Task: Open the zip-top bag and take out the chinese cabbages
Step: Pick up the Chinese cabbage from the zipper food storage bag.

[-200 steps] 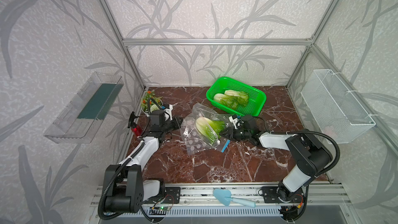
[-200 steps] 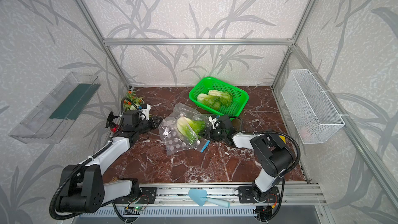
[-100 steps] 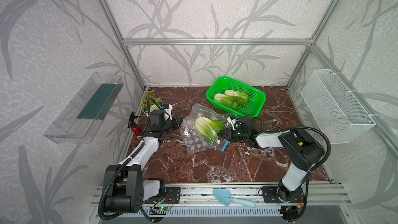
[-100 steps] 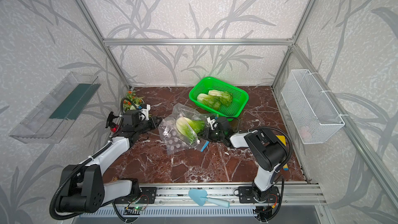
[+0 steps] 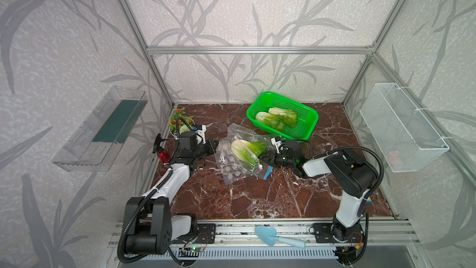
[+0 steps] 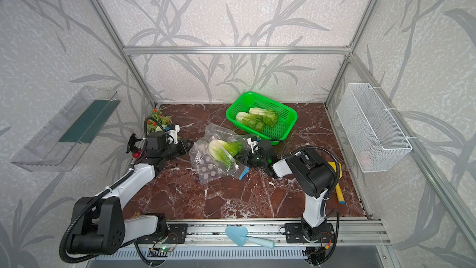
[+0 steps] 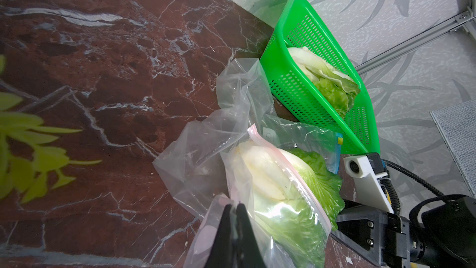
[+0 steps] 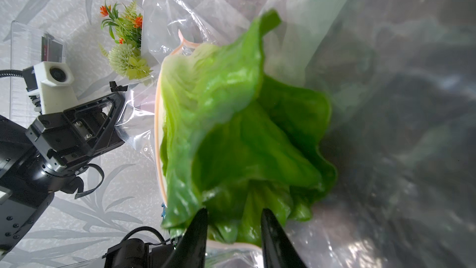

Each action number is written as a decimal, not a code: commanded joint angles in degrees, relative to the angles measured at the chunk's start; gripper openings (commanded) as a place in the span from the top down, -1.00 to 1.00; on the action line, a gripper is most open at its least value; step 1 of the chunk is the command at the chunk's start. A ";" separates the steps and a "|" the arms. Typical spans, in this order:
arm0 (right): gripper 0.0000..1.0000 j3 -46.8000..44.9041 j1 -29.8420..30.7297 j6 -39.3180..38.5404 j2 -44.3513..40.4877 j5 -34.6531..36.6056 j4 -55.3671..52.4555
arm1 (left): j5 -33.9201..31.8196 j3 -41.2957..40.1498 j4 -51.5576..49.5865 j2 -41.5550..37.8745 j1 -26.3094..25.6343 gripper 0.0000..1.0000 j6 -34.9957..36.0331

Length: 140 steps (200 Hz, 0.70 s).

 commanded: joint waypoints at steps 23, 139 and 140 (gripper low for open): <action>0.26 0.62 0.69 5.04 1.18 0.94 10.10 | 1.30 -1.52 0.83 -0.81 -0.18 1.00 1.31; 1.00 2.83 1.35 5.76 3.64 0.94 12.64 | -0.71 -3.76 4.15 -1.76 0.35 1.00 -0.28; 1.00 2.79 1.29 5.67 3.55 0.94 12.64 | -0.84 -3.79 4.10 -1.74 0.39 1.00 -0.28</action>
